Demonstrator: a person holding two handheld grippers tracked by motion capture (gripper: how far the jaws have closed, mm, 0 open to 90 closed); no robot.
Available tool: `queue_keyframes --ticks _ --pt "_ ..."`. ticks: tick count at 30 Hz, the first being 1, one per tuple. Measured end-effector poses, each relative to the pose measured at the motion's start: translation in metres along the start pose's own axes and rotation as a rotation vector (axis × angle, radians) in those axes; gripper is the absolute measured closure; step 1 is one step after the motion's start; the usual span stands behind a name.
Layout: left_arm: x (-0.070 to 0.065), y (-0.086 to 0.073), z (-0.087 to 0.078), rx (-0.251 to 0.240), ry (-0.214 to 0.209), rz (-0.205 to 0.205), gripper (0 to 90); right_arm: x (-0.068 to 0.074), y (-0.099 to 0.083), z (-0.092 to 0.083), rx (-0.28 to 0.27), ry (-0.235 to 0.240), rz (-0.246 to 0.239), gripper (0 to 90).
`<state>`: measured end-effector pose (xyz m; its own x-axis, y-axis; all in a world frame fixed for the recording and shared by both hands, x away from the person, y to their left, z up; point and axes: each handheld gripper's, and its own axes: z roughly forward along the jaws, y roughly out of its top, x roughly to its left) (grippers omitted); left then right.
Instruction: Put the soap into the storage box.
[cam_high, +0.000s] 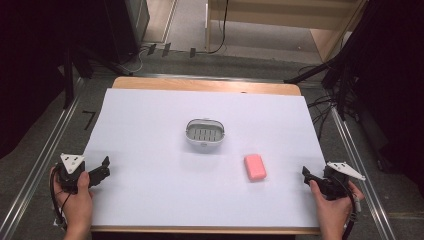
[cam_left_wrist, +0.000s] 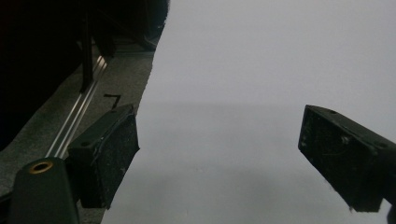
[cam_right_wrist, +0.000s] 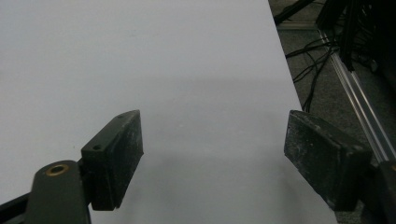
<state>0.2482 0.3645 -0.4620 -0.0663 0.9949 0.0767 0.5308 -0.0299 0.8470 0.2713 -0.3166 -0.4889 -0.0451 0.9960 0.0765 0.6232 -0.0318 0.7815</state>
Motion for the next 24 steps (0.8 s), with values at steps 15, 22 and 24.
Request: queue_keyframes --ticks 15,22,24 --pt "-0.003 0.0 0.0 0.003 0.015 0.02 13.1 0.027 0.007 0.004 0.109 -0.027 0.027 14.6" --pt "-0.004 0.0 0.0 -0.002 0.013 0.03 13.2 0.044 0.011 0.002 0.147 -0.041 0.005 14.8" --pt "-0.004 -0.001 -0.001 -0.018 0.006 0.031 13.2 0.047 0.013 0.001 0.15 -0.015 -0.011 17.2"
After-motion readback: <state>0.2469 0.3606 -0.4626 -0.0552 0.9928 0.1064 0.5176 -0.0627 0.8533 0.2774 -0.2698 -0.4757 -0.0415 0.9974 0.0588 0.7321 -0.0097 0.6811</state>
